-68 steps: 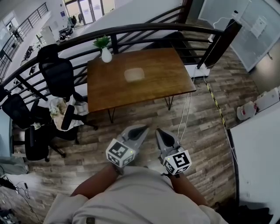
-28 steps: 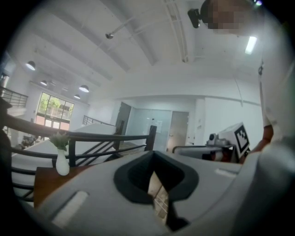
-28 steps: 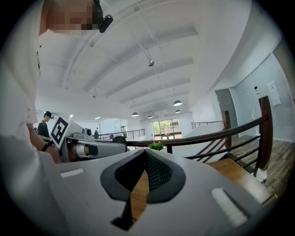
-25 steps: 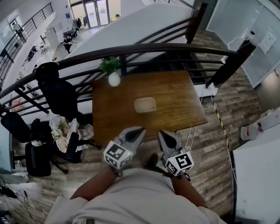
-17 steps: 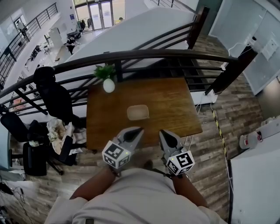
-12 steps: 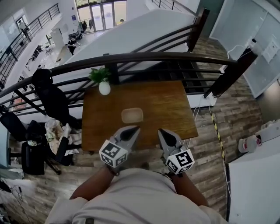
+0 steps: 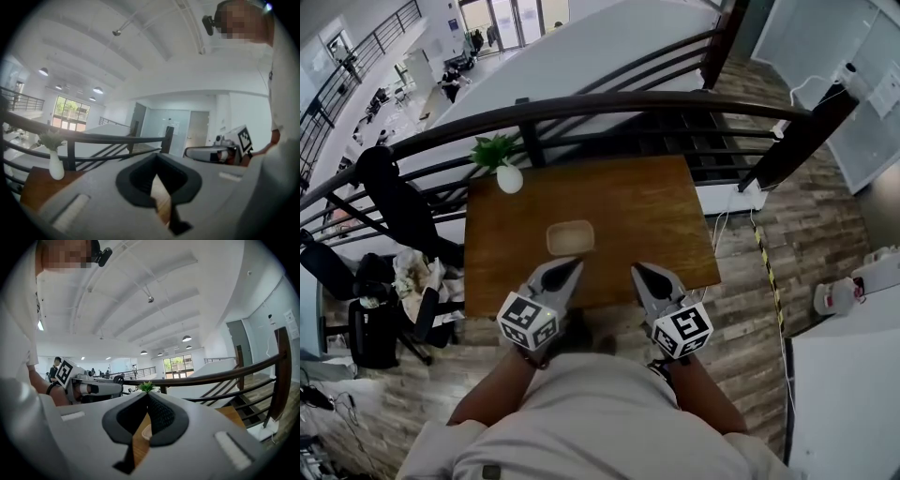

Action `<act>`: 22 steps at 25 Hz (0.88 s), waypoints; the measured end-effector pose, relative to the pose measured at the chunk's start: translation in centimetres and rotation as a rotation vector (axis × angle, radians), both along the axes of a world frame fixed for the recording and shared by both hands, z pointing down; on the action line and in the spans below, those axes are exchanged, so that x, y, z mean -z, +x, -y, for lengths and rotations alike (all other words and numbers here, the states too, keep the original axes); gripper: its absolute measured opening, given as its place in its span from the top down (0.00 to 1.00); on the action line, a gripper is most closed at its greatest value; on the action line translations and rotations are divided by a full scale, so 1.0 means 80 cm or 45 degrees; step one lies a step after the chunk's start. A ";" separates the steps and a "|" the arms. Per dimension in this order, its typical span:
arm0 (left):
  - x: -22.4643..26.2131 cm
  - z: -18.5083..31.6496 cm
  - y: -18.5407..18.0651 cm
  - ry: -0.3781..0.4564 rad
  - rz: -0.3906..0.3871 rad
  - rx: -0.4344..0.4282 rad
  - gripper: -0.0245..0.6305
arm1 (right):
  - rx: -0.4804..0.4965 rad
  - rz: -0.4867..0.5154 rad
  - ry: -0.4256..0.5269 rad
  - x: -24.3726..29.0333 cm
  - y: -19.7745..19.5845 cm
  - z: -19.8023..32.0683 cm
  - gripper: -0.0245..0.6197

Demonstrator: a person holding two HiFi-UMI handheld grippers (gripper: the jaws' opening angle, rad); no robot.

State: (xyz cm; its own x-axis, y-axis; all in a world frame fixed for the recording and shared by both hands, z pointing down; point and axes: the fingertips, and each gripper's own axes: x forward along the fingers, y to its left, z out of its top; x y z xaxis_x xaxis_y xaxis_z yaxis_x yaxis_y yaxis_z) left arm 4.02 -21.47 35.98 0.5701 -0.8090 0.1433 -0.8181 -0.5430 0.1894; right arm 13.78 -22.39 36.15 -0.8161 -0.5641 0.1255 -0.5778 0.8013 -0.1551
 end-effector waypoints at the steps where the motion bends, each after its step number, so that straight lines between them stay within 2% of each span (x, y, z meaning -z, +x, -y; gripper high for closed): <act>1: -0.003 0.006 -0.003 -0.007 -0.003 0.005 0.96 | 0.006 -0.011 -0.007 -0.004 -0.002 0.004 0.95; 7: -0.025 0.034 -0.006 -0.050 0.030 -0.037 0.96 | 0.092 -0.131 -0.034 -0.028 -0.023 0.021 0.95; 10: -0.040 0.054 -0.007 -0.082 0.030 -0.051 0.96 | 0.115 -0.152 -0.058 -0.042 -0.030 0.040 0.95; 15: -0.059 0.087 -0.027 -0.118 0.038 -0.065 0.96 | 0.147 -0.224 -0.077 -0.070 -0.054 0.068 0.95; 22: -0.095 0.134 -0.068 -0.175 0.042 -0.042 0.96 | 0.156 -0.255 -0.164 -0.120 -0.085 0.107 0.95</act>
